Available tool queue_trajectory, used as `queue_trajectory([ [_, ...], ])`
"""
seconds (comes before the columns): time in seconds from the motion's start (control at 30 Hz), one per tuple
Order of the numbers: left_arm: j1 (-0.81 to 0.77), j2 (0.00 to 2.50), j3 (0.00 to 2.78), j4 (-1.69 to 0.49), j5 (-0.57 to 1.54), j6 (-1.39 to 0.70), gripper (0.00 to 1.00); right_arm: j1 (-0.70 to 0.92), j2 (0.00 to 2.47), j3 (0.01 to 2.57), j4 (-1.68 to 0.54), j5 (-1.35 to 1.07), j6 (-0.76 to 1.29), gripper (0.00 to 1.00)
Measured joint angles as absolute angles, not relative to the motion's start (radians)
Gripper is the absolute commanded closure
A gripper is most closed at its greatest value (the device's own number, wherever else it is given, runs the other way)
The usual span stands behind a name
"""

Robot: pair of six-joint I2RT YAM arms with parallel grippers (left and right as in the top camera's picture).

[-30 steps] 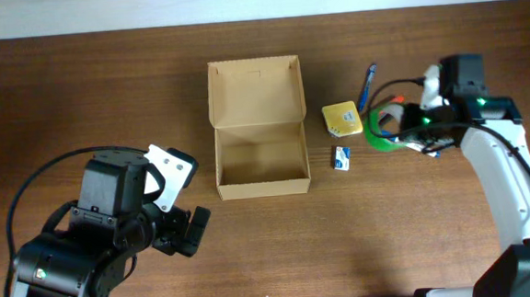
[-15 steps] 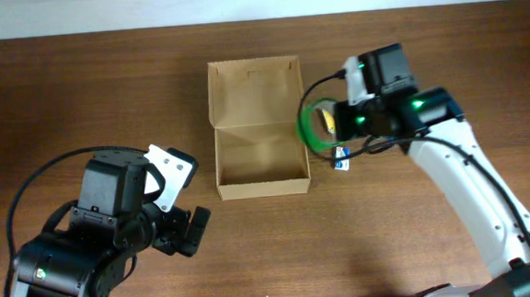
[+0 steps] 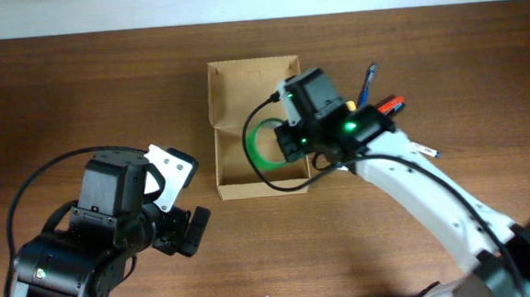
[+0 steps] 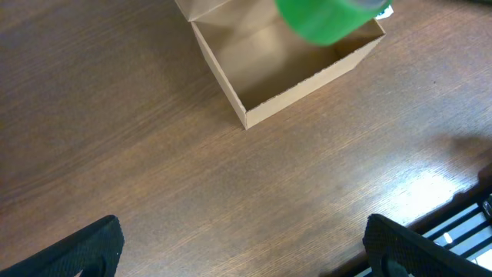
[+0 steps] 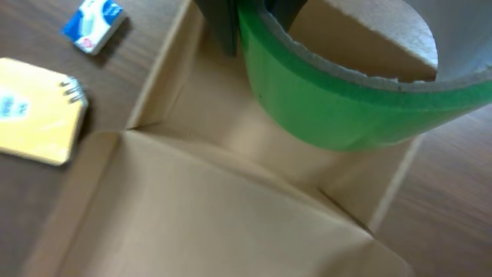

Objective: Pack container
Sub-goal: 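Lift the green tape and carry it left into the cardboard box, then lower the tape into the box and open the right gripper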

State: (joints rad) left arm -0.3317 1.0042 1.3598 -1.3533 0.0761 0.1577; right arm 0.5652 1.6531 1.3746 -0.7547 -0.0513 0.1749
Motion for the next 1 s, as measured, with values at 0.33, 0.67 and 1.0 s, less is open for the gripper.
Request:
queue_trajectory([
  [0.33, -0.332, 1.004, 1.360, -1.354, 0.076, 0.158, 0.00, 0.607, 1.780, 1.374, -0.680, -0.041, 0.199, 0.96],
  [0.67, -0.332, 1.004, 1.360, -1.354, 0.076, 0.158, 0.00, 0.645, 1.813, 1.374, -0.642, -0.037, 0.206, 0.96],
  [1.0, -0.332, 1.004, 1.360, -1.353, 0.076, 0.158, 0.00, 0.656, 1.831, 1.375, -0.626, -0.006, 0.207, 0.96],
])
